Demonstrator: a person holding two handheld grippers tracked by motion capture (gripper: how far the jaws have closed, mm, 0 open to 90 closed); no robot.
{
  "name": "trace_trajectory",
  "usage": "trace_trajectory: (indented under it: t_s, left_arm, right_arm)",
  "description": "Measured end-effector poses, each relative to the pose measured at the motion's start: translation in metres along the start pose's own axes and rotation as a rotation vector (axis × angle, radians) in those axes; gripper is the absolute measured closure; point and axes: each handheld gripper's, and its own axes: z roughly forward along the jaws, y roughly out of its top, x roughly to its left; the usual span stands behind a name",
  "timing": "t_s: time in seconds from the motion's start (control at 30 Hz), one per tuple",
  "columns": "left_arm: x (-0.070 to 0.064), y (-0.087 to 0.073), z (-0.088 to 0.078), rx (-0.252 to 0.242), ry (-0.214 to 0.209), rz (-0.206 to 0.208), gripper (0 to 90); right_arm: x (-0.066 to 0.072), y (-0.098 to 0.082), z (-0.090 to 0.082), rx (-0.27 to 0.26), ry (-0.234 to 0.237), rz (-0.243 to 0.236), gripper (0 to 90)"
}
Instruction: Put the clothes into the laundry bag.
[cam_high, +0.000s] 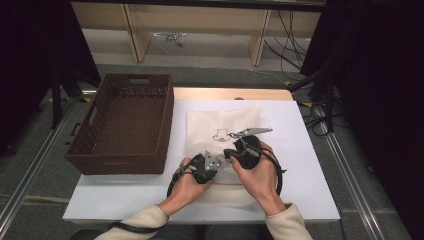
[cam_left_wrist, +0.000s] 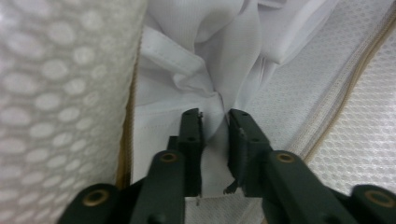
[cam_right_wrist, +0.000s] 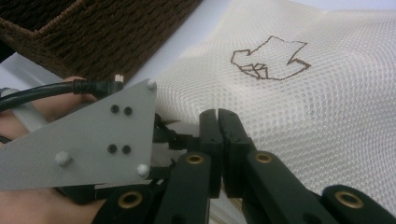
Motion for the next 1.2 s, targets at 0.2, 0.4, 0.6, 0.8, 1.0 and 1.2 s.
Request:
trace_trajectory:
  t_s: [0.2, 0.4, 0.6, 0.8, 1.0, 1.2]
  left_arm:
    - [0.000, 0.003, 0.001, -0.033, 0.012, -0.031, 88.3]
    - [-0.001, 0.013, -0.004, -0.108, -0.017, -0.092, 88.6]
    - [0.005, 0.019, 0.003, -0.141, -0.013, -0.145, 88.6]
    - [0.008, 0.022, 0.011, -0.164, 0.012, -0.180, 88.1]
    - [0.006, 0.018, 0.005, -0.162, 0.008, -0.141, 81.6]
    - [0.000, 0.015, -0.017, -0.178, -0.028, -0.087, 63.9]
  right_arm:
    - [0.000, 0.000, -0.001, -0.003, 0.001, 0.008, 90.0]
    - [-0.001, 0.000, -0.001, -0.020, 0.006, -0.014, 90.0]
    - [-0.001, 0.000, -0.001, -0.025, -0.021, 0.008, 90.0]
    - [-0.003, 0.000, -0.001, -0.034, -0.005, -0.008, 90.0]
    - [-0.006, 0.000, 0.001, -0.027, -0.020, -0.022, 90.0]
    - [-0.008, 0.000, -0.001, -0.031, -0.011, -0.002, 90.0]
